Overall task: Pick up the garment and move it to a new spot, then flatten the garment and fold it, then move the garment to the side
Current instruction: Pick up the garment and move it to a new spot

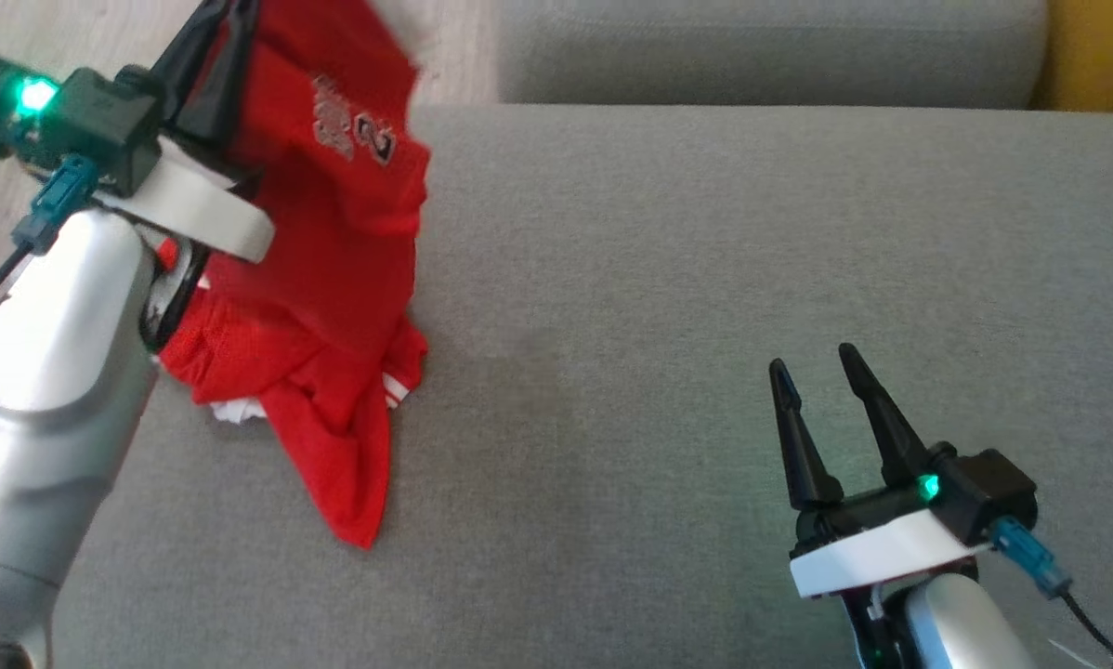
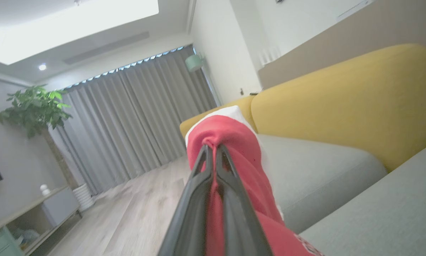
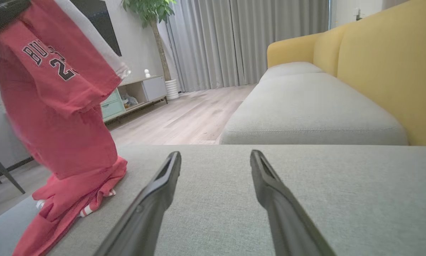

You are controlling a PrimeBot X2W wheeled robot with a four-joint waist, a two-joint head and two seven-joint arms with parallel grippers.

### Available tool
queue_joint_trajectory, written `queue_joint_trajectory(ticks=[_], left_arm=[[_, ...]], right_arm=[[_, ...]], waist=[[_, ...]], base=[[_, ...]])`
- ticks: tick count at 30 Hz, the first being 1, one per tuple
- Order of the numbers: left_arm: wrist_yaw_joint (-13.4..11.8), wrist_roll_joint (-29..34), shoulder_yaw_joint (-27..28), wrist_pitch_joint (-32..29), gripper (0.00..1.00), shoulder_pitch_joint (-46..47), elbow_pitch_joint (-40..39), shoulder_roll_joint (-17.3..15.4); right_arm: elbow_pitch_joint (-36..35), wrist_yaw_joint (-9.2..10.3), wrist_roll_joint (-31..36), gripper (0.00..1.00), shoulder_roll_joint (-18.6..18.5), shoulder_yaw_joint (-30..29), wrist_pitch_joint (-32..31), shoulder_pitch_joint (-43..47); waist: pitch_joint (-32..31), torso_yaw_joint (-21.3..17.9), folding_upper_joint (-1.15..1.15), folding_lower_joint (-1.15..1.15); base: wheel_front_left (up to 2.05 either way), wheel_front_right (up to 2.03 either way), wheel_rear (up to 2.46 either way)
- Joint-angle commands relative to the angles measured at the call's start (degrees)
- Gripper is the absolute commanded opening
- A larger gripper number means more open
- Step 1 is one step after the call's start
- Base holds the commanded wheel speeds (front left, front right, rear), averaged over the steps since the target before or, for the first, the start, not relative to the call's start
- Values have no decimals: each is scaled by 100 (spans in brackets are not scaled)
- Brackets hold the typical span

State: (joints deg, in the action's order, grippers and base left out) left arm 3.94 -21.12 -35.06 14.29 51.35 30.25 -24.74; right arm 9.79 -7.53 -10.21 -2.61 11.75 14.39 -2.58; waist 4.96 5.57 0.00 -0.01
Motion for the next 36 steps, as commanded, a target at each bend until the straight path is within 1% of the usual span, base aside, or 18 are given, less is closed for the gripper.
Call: queue_joint_trajectory(ticks=[1, 3, 8, 12, 16, 22, 25, 28, 29, 30, 31, 33, 36], left_arm=[[-71, -3, 267, 39, 0, 297, -410, -218], [-82, -3, 249, 7, 0, 279, -555, -214], [-144, -26, 153, -228, 0, 171, -1216, -189], [-145, -93, 57, -457, 0, 71, -1622, -156], [-143, -79, -83, -582, 0, 58, -1878, -64], [-97, -51, -287, -672, 0, 169, -1857, 140], [-63, 16, -389, -617, 0, 319, -1651, 265], [-47, 0, -418, -493, 0, 487, -1283, 461], [-50, 30, -432, -421, 33, 555, -1119, 513], [-68, 90, -445, -352, 97, 629, -938, 535], [-94, 143, -448, -296, 100, 705, -744, 551], [-134, 188, -412, -185, 100, 843, -385, 592], [-168, 215, -338, -56, 100, 1007, 25, 628]], right_arm=[[-190, 4, -69, 100, -27, 98, 61, -92], [-194, 4, -79, 100, -27, 95, 61, -83], [-240, 4, -147, 100, -27, 89, 61, -83], [-341, 4, -226, 100, -27, 65, 61, -143], [-443, 4, -311, 100, -27, 12, 61, -231], [-622, 4, -472, 100, -27, 61, 61, -380], [-736, 4, -579, 100, -27, 125, 61, -421], [-825, 4, -684, 100, -27, 201, 61, -444], [-846, 4, -713, 100, -27, 225, 61, -444], [-865, 4, -739, 100, -27, 268, 61, -447], [-883, 4, -758, 100, -27, 309, 61, -450], [-917, 4, -796, 100, -27, 362, 61, -451], [-955, 4, -841, 100, -27, 380, 61, -436]], waist=[[-91, -114, 0, 1], [-106, -148, 0, 1], [-129, -437, 0, 1], [-35, -803, 0, 1], [148, -1255, 0, 1], [490, -2065, 0, 1], [663, -2442, 0, 1], [828, -2758, 0, 1], [874, -2836, 0, 1], [921, -2919, 0, 1], [960, -2986, 0, 1], [1021, -3070, 0, 1], [1082, -3069, 0, 1]], base=[[0, 0, 0], [0, 0, 0], [0, 0, 0], [0, 0, 0], [0, 0, 0], [0, 0, 0], [0, 0, 0], [0, 0, 0], [0, 0, 0], [0, 0, 0], [0, 0, 0], [0, 0, 0], [0, 0, 0]])
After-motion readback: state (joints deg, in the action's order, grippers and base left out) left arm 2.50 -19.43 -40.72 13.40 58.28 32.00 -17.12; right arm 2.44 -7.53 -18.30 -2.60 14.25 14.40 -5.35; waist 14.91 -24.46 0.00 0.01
